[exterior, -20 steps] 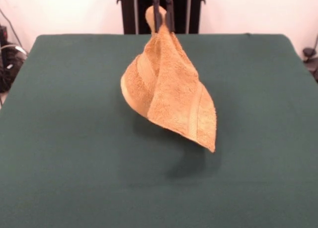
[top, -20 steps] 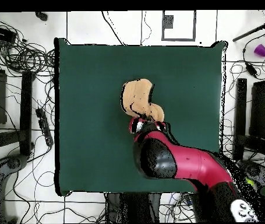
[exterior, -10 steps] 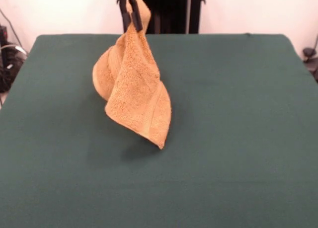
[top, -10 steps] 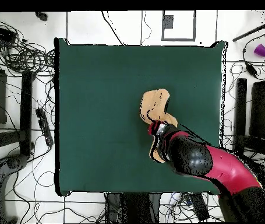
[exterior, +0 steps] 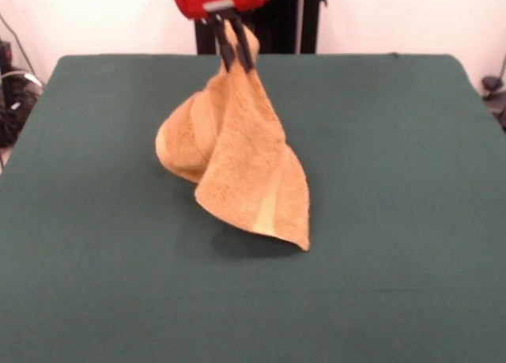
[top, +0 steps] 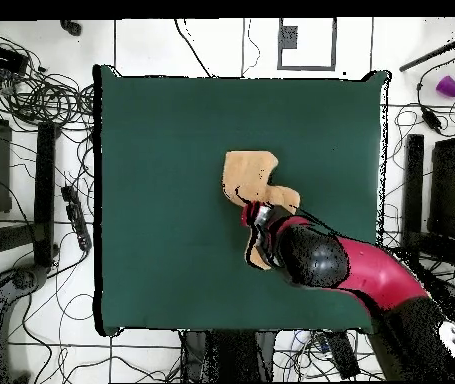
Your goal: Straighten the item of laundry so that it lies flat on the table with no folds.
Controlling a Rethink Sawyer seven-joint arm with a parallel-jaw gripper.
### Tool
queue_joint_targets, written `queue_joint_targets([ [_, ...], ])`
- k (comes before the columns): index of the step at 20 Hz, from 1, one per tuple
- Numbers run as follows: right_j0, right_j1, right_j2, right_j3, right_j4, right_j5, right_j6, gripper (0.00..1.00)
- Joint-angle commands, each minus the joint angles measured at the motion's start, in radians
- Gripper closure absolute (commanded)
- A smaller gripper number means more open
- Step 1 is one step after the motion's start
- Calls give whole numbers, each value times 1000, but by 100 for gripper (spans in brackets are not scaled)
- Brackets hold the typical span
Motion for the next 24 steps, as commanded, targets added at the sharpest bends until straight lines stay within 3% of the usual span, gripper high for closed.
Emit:
queue_joint_targets([
  [1,236,260,-105,-200,-105,-230,93,100],
  [4,299,344,-182,-276,-109,-239,105,100],
  [11,325,481,-224,-345,-125,-318,83,100],
  [19,283,418,-223,-238,-175,-339,73,100],
  [24,309,329,-281,-190,-177,-230,55,100],
])
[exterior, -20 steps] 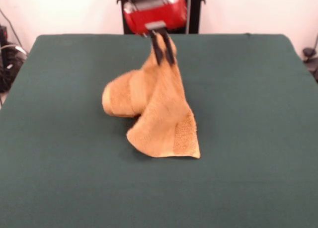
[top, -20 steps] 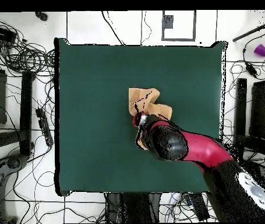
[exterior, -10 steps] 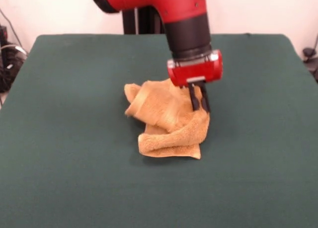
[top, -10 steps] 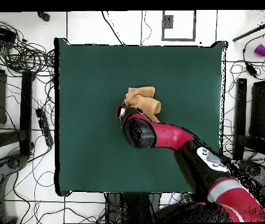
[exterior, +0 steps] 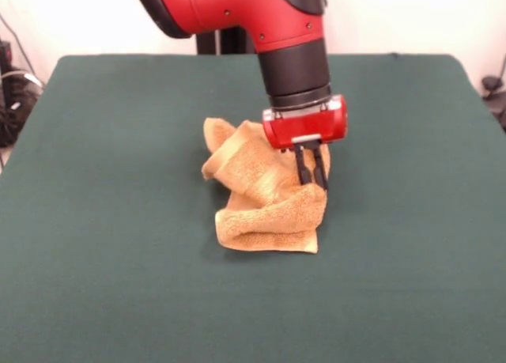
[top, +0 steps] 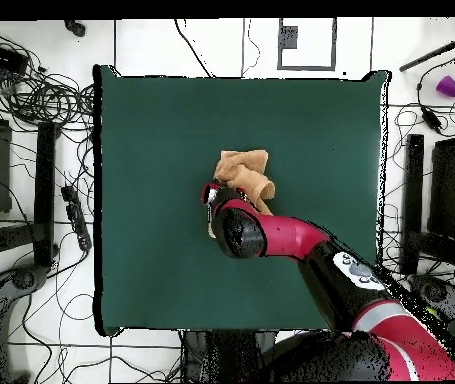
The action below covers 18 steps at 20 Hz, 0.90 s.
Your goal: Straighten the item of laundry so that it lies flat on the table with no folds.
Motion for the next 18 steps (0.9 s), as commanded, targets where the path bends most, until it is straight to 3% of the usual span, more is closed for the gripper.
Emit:
queue_joint_targets([
  [1,14,-83,-95,72,-44,169,35,100],
  [6,-133,-241,37,183,-50,380,-84,100],
  [10,-202,-317,64,253,-89,439,-147,100],
  [13,-294,-324,82,287,-169,422,-203,100],
  [16,-430,-273,159,300,-241,407,-255,100],
  [18,-476,-220,176,295,-292,395,-256,100],
])
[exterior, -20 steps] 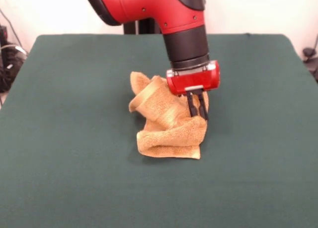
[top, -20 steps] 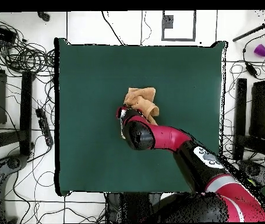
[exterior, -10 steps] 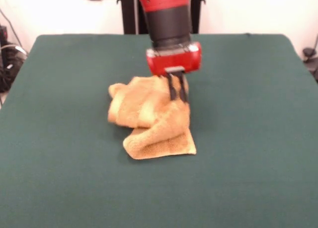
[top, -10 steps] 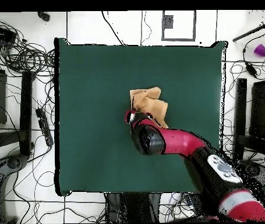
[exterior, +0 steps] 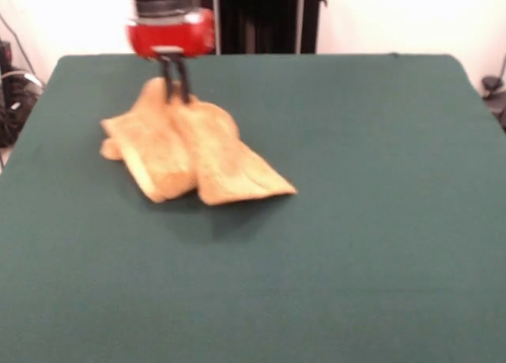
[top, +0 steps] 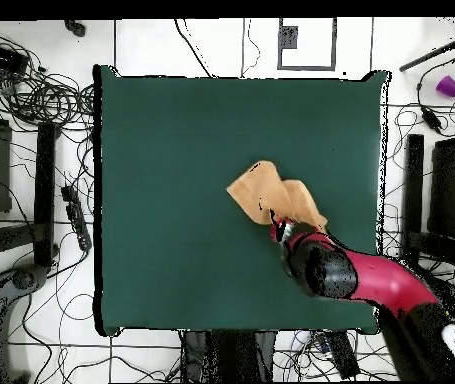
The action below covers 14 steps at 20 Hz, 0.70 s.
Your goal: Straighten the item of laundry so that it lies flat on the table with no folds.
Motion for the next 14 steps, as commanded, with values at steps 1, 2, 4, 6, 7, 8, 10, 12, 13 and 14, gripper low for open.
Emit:
queue_joint_targets([
  [1,-163,90,148,114,-207,82,-242,100],
  [2,-157,107,137,111,-240,52,-215,100],
  [4,-143,123,122,107,-285,16,-164,100],
  [6,-123,121,104,101,-321,5,-126,100],
  [7,-126,125,106,102,-331,1,-111,100],
  [8,-129,130,110,101,-338,5,-101,100],
  [10,-127,133,108,98,-362,-6,-84,100],
  [12,-121,131,110,94,-376,-3,-73,100],
  [13,-113,128,104,93,-385,-11,-60,100],
  [14,-105,125,98,91,-389,-13,-50,100],
])
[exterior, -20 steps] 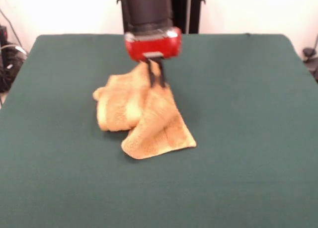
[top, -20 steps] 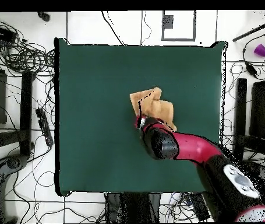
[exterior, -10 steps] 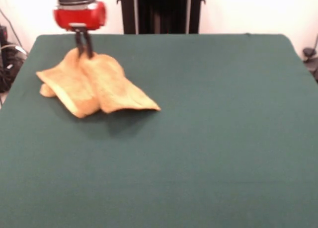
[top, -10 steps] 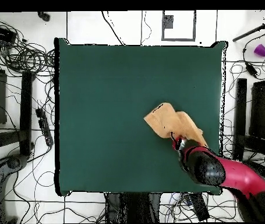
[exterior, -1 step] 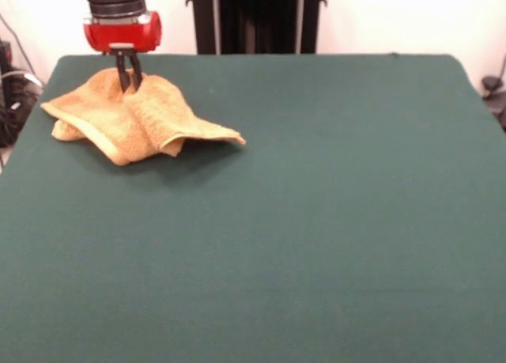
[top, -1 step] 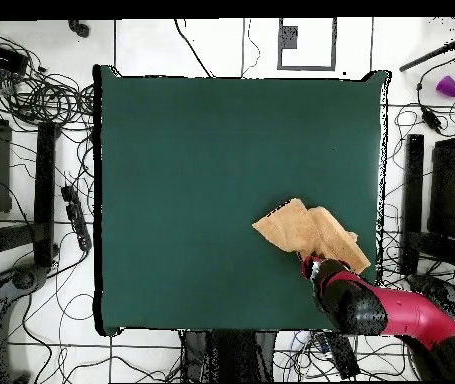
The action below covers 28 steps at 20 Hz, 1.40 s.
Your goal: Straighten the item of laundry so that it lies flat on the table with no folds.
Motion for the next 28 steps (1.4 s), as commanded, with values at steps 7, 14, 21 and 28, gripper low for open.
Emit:
queue_joint_targets([
  [7,66,62,89,49,-82,30,-58,100],
  [14,47,76,105,43,-66,53,-68,100],
  [21,40,90,107,40,-59,43,-54,100],
  [28,45,90,102,42,-37,71,-47,0],
])
